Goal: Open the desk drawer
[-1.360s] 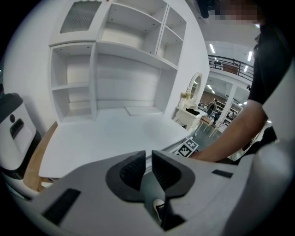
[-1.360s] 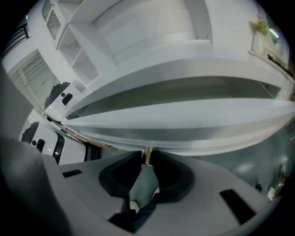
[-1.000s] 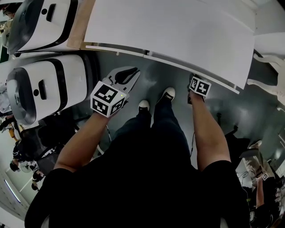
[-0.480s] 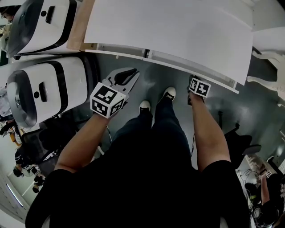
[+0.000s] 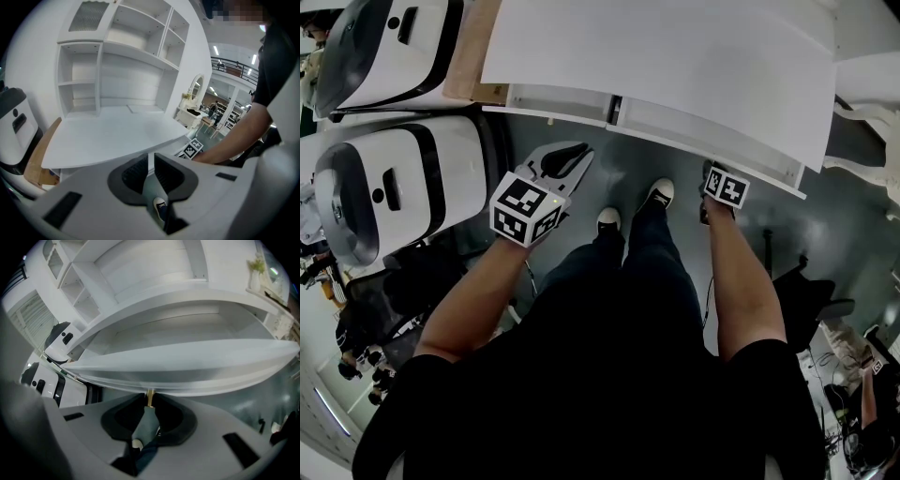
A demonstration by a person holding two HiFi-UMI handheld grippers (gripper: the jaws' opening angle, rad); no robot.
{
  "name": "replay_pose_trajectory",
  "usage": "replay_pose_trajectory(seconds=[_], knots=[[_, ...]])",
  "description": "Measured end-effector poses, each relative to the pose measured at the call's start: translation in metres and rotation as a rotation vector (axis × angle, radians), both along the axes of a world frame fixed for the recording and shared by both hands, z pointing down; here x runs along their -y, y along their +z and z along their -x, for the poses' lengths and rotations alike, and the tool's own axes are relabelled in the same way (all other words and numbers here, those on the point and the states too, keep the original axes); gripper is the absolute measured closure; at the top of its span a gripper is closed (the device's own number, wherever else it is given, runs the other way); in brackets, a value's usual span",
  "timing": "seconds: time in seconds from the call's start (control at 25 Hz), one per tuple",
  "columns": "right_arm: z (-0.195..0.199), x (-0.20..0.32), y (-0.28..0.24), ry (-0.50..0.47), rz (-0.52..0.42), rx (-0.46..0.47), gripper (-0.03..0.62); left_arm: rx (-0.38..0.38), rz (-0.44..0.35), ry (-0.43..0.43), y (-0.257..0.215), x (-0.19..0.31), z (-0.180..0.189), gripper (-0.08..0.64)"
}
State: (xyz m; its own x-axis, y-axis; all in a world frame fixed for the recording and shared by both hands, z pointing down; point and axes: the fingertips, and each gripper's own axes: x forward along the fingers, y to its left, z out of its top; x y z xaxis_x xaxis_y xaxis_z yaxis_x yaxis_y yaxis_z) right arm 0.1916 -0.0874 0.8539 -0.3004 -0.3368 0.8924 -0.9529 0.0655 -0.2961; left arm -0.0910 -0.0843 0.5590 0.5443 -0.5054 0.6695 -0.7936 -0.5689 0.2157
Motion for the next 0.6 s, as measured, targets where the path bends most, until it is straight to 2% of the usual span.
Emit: replay_pose_trajectory(seconds=[0.6], knots=[[0.006, -0.066, 0.002, -0.019, 0.032, -0.007, 0.517, -0.006, -0.004, 0.02, -0.001, -0.022, 0.007, 0.514]])
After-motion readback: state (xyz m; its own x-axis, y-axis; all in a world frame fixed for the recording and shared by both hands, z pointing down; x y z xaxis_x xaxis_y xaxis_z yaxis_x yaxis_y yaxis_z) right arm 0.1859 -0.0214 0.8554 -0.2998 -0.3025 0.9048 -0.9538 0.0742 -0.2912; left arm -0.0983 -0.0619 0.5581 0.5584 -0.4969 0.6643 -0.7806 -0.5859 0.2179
